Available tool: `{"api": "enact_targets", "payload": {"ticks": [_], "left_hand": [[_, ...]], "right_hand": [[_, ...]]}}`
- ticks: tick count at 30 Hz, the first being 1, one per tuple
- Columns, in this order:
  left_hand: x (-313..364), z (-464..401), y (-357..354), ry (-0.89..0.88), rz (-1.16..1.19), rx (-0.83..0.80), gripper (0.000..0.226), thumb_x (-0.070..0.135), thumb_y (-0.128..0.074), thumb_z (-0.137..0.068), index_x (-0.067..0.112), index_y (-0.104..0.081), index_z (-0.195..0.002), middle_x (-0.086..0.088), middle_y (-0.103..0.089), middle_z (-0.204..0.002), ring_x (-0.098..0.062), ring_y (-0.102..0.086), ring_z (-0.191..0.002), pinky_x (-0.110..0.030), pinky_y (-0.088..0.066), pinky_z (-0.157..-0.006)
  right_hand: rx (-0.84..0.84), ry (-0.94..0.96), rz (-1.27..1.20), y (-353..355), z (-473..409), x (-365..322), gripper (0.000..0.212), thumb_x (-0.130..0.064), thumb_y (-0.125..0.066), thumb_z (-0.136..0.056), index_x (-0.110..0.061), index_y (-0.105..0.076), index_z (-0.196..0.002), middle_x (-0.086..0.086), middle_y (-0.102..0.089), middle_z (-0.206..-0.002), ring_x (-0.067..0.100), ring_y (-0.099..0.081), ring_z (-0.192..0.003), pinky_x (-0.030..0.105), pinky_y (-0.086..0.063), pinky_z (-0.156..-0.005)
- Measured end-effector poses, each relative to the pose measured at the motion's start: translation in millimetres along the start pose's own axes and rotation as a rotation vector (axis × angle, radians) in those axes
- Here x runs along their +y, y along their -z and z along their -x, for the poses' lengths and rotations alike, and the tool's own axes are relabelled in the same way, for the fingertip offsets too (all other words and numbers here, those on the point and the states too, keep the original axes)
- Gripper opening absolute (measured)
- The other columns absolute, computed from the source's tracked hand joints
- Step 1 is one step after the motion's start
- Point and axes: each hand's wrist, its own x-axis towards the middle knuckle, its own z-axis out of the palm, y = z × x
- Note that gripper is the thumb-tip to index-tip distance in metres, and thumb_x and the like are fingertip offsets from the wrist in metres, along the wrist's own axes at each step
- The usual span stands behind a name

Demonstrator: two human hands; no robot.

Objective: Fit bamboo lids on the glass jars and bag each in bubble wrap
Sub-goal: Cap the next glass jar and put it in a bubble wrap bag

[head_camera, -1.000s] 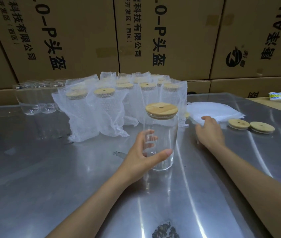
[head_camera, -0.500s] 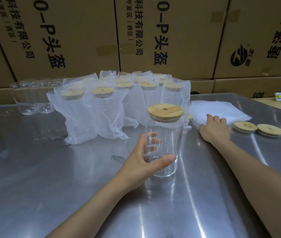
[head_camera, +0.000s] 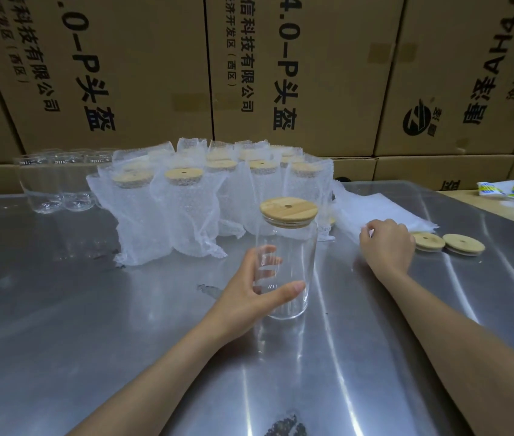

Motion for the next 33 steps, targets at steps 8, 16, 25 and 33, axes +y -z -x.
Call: {"api": "enact_targets", "payload": {"ticks": [8, 16, 25, 33], "left_hand": [[1.5, 2.5, 0.4, -0.004, -0.003, -0.003, 0.072, 0.048, -0.076, -0.067, 0.035, -0.039, -0.128, 0.013, -0.052, -0.126, 0.004, -0.051, -0.114, -0.005, -0.045, -0.078], [0.8, 3.6, 0.6, -0.003, 0.012, -0.008, 0.072, 0.049, -0.078, -0.067, 0.036, -0.039, -0.127, 0.013, -0.052, -0.126, 0.004, -0.052, -0.113, -0.004, -0.046, -0.076], [-1.9, 3.0, 0.5, 0.003, 0.001, -0.005, 0.072, 0.051, -0.078, -0.068, 0.037, -0.037, -0.127, 0.012, -0.051, -0.128, 0.003, -0.051, -0.113, -0.003, -0.044, -0.074], [3.2, 3.8, 6.1, -0.06, 0.049, 0.034, 0.097, 0.077, -0.065, -0.053, 0.038, -0.032, -0.135, 0.014, -0.043, -0.135, 0.008, -0.046, -0.12, -0.015, -0.043, -0.095]], "right_hand": [[-0.058, -0.139, -0.256, 11.9, 10.5, 7.3, 0.042, -0.039, -0.05, -0.097, -0.01, -0.06, -0.068, 0.008, -0.059, -0.069, 0.032, -0.055, -0.08, 0.032, -0.036, -0.058], [-0.116, -0.226, -0.346, 23.8, 21.3, 5.7, 0.017, -0.022, -0.055, -0.092, -0.013, -0.069, -0.094, 0.006, -0.065, -0.098, 0.028, -0.059, -0.093, 0.032, -0.045, -0.071], [0.154, -0.103, -0.613, 42.7, 33.8, -7.9, 0.01, -0.02, -0.058, -0.095, -0.017, -0.05, -0.09, 0.001, -0.06, -0.098, 0.02, -0.056, -0.082, 0.03, -0.036, -0.061], [0.536, 0.476, -0.707, 93.6, 51.5, -69.3, 0.028, 0.022, -0.047, -0.08, 0.002, -0.065, -0.087, 0.013, -0.068, -0.09, 0.026, -0.06, -0.09, 0.03, -0.048, -0.078]]}}
